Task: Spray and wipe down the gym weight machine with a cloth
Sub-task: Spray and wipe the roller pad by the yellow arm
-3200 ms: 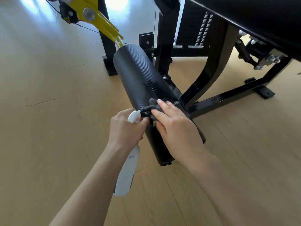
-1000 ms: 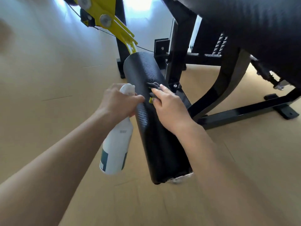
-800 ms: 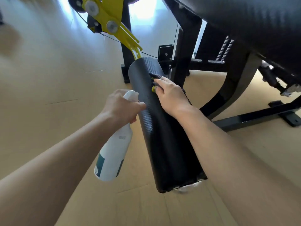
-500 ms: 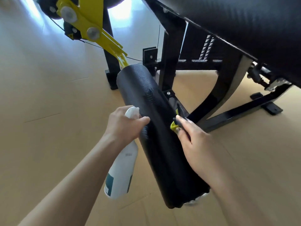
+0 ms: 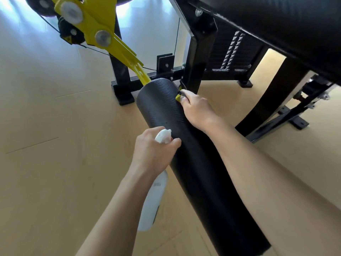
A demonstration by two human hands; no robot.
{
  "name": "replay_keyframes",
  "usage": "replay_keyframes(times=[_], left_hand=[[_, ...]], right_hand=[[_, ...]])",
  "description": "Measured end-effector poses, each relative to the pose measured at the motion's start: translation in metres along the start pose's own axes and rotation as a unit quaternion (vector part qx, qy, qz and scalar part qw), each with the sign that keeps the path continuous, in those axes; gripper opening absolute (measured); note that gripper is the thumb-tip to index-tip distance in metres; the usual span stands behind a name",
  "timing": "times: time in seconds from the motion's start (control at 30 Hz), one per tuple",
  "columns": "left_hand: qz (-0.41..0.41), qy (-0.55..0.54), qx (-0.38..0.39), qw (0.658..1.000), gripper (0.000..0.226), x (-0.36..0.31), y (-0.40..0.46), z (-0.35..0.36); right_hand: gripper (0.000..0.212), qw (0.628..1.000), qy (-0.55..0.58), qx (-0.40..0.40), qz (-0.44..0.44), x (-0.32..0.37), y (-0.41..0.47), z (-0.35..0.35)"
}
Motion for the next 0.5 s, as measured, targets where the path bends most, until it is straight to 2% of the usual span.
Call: replay_keyframes(times=[0.17,0.27,0.43,0.5], left_hand=[[-0.006,-0.012,0.022,1.000,0.030,-0.001,0.007,-0.005],[-0.014,-0.014,0.029,0.999,0.030,0.000,0.010,-0.009],[-0.032,-0.023,0.030,0.999,0.031,0.011,0.014,-0.023],[-0.046,-0.023,0.029,0.998,0.017,0.017,0.014,-0.027]], right_hand=[[0.044,0.993,-0.081,-0.053,-0.070,-0.008,-0.111,-0.001],[0.046,0.975,-0.153,-0.090,-0.131,0.000,-0.153,0.011],[0.046,0.941,-0.236,-0.045,-0.238,0.032,-0.083,0.036],[0.048,0.923,-0.281,-0.007,-0.263,0.052,-0.042,0.042]])
Point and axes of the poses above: each hand's wrist, its own y-axis towards the middle knuckle, its own z-axis out of the palm, x = y × z, the point moved 8 cm from there along y, towards the middle knuckle, and after that the axes turned 7 degrees about -y, right-handed, at the moved point
